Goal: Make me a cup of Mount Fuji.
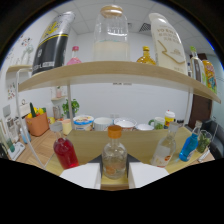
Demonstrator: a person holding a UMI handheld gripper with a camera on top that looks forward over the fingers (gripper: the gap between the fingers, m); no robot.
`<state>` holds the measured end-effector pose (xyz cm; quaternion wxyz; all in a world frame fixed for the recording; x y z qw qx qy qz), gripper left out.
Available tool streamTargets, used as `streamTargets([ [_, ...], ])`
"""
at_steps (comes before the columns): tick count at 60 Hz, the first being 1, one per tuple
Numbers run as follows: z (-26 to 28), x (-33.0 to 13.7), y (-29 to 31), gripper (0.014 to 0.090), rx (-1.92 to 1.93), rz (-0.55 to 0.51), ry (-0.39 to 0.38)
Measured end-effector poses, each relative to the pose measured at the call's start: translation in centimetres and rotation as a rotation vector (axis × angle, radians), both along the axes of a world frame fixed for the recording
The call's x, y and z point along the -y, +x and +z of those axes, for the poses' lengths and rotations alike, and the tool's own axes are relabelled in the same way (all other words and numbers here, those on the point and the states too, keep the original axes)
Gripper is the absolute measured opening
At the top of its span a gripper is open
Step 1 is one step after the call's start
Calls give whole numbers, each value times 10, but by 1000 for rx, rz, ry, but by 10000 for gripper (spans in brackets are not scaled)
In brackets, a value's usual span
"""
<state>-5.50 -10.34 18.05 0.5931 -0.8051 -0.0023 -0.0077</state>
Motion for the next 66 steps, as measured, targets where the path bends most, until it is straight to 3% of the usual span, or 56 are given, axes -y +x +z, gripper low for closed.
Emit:
streamTargets([
  [16, 9, 12, -3, 352, 3, 12, 7],
  [30, 29, 64, -15, 353, -4, 55, 46],
  [39, -14, 102, -22, 352, -58, 78, -35],
  [51, -59, 131, -14, 351, -219, 32, -117],
  [66, -62, 128, -19, 350, -897, -28, -173],
])
